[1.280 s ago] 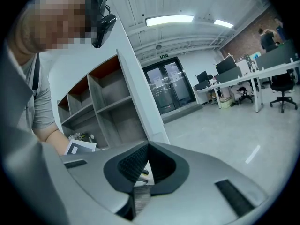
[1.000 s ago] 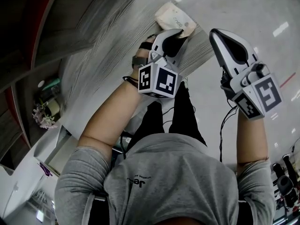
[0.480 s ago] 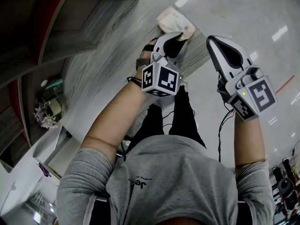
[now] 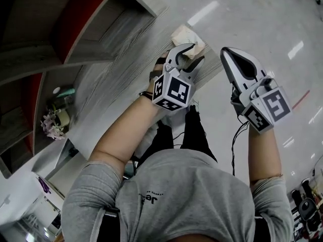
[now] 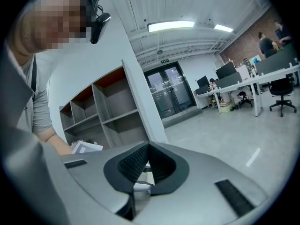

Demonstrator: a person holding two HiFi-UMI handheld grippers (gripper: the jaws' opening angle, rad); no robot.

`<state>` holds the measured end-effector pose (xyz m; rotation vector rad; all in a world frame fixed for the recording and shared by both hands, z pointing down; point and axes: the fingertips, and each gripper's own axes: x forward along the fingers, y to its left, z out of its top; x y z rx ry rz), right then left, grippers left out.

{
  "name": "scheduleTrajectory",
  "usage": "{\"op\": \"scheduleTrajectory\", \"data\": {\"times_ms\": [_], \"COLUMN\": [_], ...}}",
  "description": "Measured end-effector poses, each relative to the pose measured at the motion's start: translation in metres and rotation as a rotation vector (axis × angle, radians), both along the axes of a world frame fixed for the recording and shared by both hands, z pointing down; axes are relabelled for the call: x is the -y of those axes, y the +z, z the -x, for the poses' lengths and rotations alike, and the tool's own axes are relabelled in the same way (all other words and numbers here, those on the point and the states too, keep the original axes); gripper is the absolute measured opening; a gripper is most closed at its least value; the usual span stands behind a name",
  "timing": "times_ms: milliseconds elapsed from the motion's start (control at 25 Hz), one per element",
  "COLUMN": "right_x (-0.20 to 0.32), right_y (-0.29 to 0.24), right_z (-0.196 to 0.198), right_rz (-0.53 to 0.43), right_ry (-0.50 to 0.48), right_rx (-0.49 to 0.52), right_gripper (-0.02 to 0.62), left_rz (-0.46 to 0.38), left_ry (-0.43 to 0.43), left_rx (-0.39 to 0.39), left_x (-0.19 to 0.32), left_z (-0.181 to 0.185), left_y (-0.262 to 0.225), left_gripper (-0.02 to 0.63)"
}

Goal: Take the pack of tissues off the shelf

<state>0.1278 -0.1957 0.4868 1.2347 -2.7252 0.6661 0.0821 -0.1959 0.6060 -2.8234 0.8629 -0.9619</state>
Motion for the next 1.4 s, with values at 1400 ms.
{"op": "scheduleTrajectory", "data": {"times_ms": [1400], "right_x": [0.05], "right_y": [-0.263], "right_z": [0.116], "right_rz": [-0.227], "right_ry": [-0.251], "right_rx": [-0.053], "right_gripper": [0.008], "left_rz": [-0.232], "left_ry": [-0.431], "left_rx": [-0.407], "left_x": [0.003], "left_z": [0.213], "left_y": [-0.381], "left_gripper": [0.011]}}
